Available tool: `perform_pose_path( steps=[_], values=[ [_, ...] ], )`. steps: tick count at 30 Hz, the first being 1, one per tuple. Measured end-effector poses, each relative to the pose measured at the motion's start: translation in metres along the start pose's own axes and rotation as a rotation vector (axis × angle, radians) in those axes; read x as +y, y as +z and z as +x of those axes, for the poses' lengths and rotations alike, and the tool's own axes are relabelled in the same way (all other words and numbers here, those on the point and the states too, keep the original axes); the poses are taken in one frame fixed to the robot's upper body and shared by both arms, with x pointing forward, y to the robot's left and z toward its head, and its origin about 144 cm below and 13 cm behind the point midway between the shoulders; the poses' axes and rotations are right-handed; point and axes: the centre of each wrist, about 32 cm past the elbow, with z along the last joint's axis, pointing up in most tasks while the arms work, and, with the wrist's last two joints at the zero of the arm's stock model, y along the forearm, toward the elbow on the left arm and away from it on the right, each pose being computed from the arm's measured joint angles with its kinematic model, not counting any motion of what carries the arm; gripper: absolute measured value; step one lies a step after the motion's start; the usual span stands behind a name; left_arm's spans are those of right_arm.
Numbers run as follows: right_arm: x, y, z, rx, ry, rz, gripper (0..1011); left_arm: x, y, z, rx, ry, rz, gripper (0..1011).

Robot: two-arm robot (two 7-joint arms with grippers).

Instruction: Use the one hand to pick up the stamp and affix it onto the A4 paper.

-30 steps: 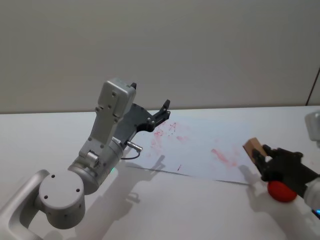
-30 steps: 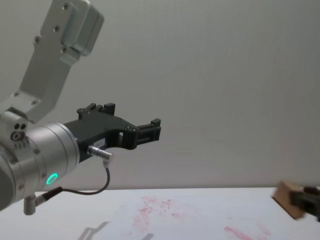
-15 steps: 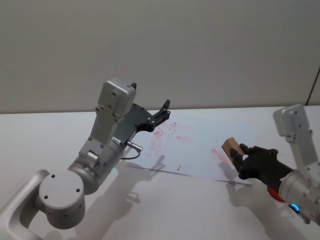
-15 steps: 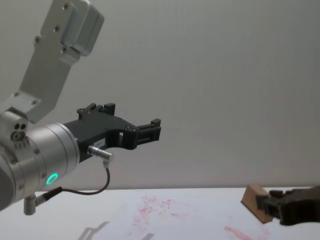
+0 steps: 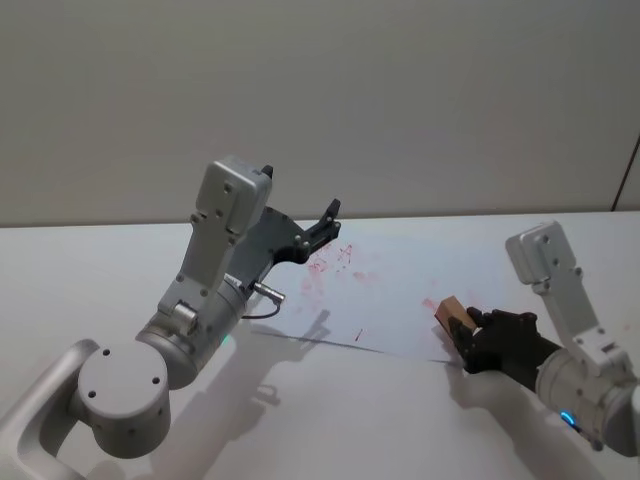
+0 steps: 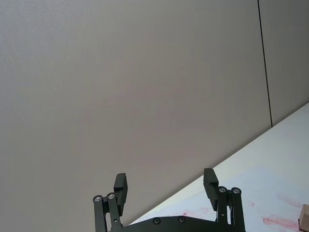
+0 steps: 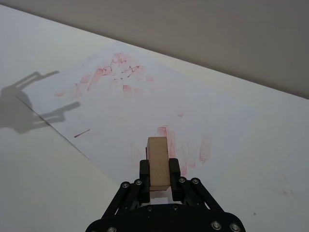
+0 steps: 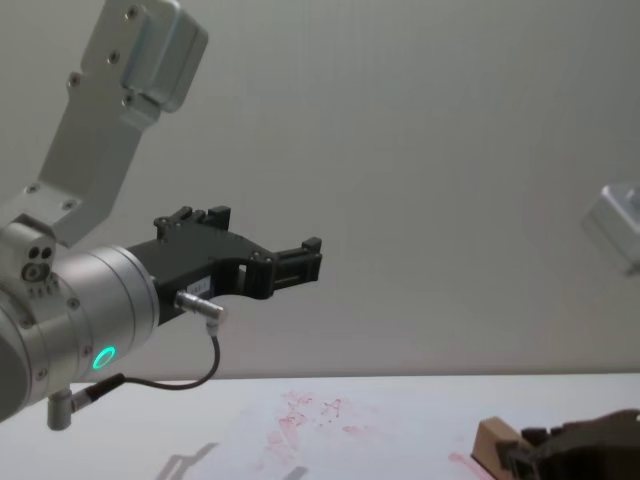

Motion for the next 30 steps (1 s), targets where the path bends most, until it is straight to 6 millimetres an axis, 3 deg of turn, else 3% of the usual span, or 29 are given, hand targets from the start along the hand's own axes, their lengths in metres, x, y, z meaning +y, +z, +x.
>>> perform_pose_path(
  steps=[30],
  values=[
    [0.006, -0.012, 0.003, 0.009, -0.041, -0.102, 224, 0.000, 0.000, 0.000, 0.000, 0.000, 0.000, 1001]
  ],
)
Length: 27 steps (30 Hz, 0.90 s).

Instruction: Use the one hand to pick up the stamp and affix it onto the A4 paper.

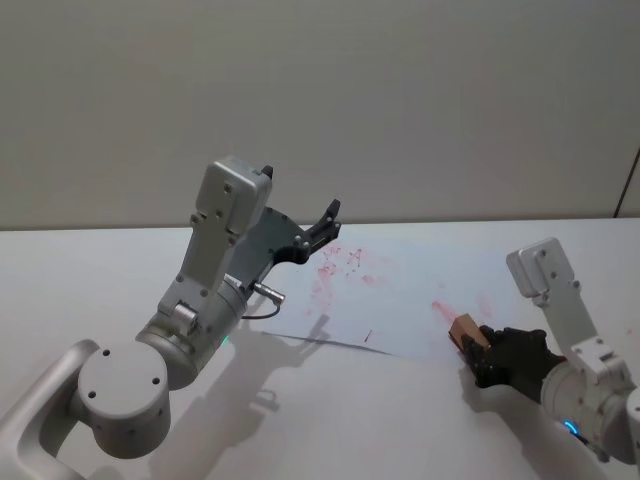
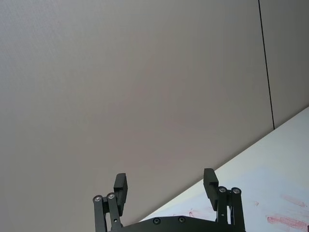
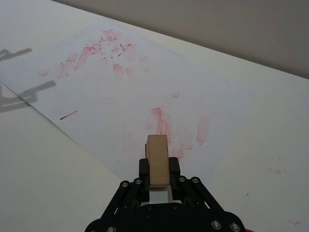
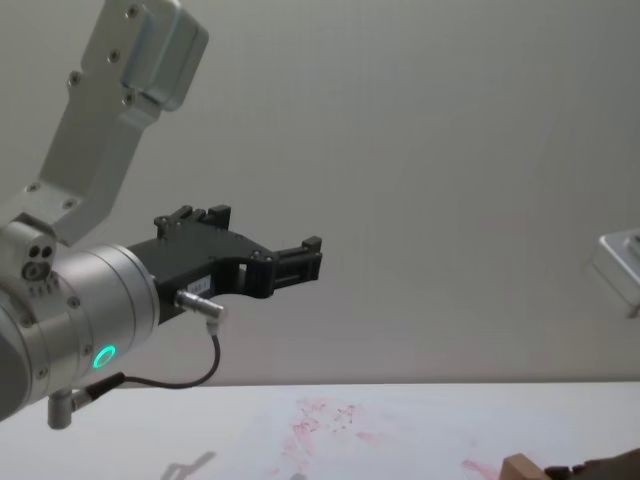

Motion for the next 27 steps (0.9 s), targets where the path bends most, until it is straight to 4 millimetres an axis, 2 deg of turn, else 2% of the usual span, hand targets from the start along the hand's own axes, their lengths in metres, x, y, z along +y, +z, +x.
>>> perform_pose_path(
  steps=[7, 17, 22, 27],
  values=[
    [0.001, 0.006, -0.001, 0.032, 0.001, 0.041, 224, 0.000, 0.000, 0.000, 0.000, 0.000, 0.000, 1001],
    [-0.017, 0.035, 0.004, 0.104, 0.000, 0.195, 224, 0.000, 0.000, 0.000, 0.000, 0.000, 0.000, 1001],
    [-0.030, 0.036, 0.012, 0.120, -0.020, 0.216, 224, 0.000, 0.000, 0.000, 0.000, 0.000, 0.000, 1001],
    [-0.049, 0.026, 0.024, 0.127, -0.053, 0.196, 224, 0.000, 0.000, 0.000, 0.000, 0.000, 0.000, 1001]
  ],
)
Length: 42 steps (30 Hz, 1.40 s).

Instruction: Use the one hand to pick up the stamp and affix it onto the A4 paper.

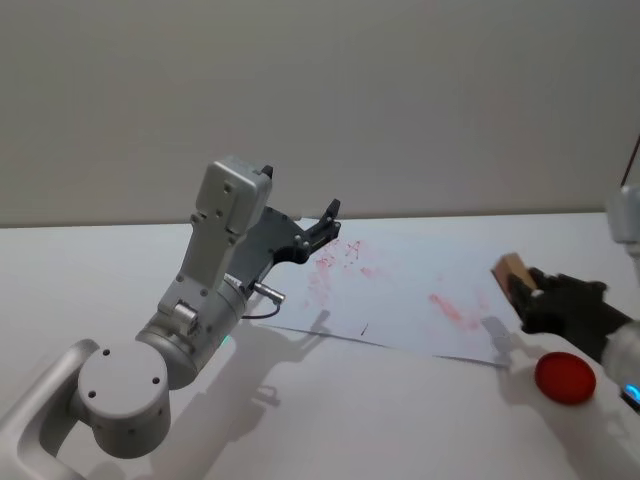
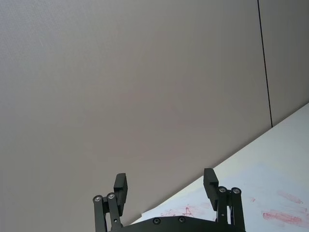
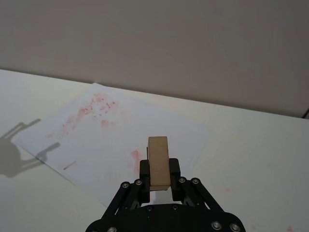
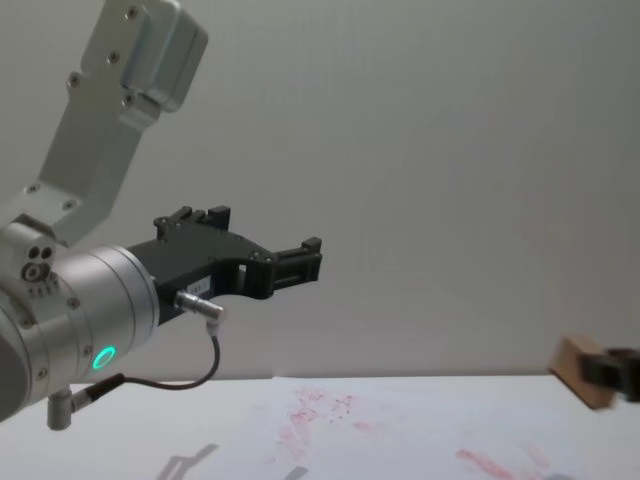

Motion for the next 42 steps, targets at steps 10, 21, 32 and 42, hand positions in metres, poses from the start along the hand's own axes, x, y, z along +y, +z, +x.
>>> perform_pose_path(
  steps=[10, 21, 32, 42],
  values=[
    [-0.041, -0.020, 0.025, -0.017, -0.057, -0.105, 224, 0.000, 0.000, 0.000, 0.000, 0.000, 0.000, 1001],
    [-0.065, -0.030, 0.038, -0.046, -0.069, -0.174, 223, 0.000, 0.000, 0.000, 0.000, 0.000, 0.000, 1001],
    [-0.065, -0.030, 0.044, -0.076, -0.047, -0.197, 224, 0.000, 0.000, 0.000, 0.000, 0.000, 0.000, 1001],
    [-0.055, -0.030, 0.043, -0.092, -0.020, -0.211, 224, 0.000, 0.000, 0.000, 0.000, 0.000, 0.000, 1001]
  ],
)
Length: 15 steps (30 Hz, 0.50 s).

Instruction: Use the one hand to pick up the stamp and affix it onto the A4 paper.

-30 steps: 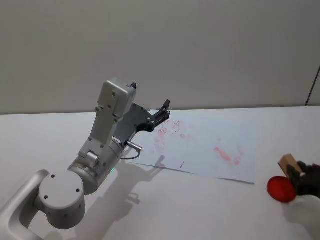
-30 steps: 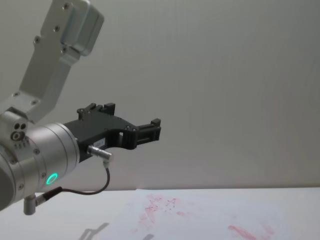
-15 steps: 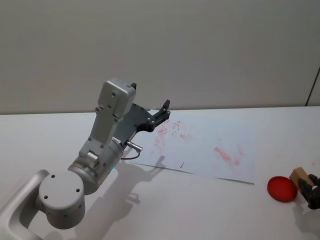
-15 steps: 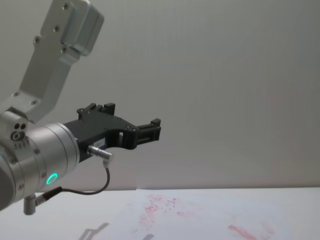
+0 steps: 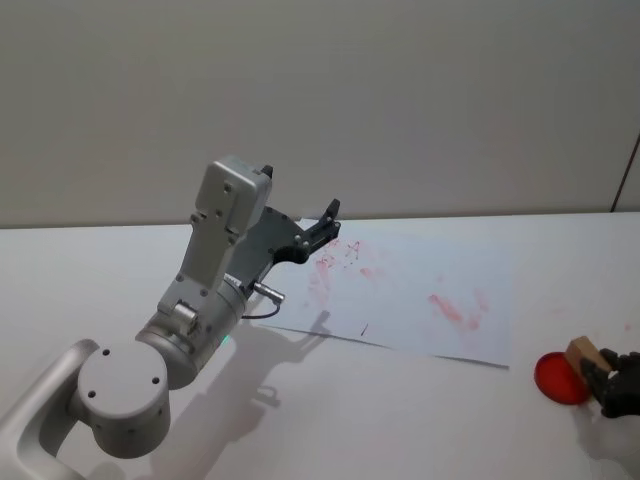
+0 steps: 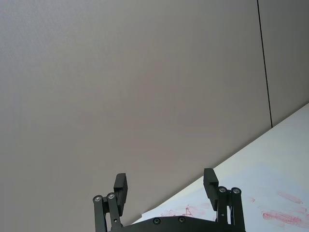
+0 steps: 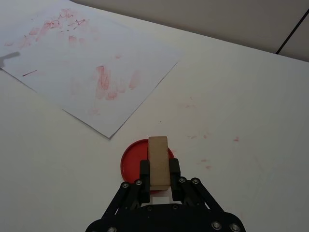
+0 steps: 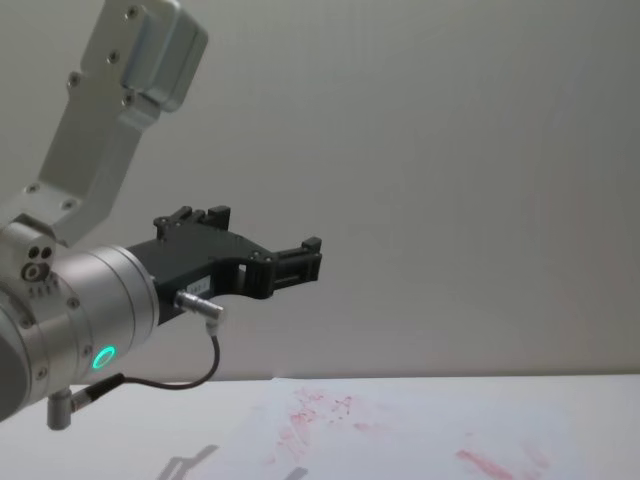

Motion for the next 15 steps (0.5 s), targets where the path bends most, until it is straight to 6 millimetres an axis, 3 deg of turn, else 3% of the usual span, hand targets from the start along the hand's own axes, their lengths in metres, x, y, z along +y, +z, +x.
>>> perform_pose_path(
  steps=[8, 15],
  values=[
    [0.0057, 0.0016, -0.0018, -0.005, 0.016, -0.008, 250, 0.0000, 0.0000, 0.0000, 0.000, 0.000, 0.000, 1001],
    [0.0081, 0.0024, -0.0023, -0.008, 0.023, -0.011, 457, 0.0000, 0.0000, 0.0000, 0.000, 0.000, 0.000, 1001]
  ],
)
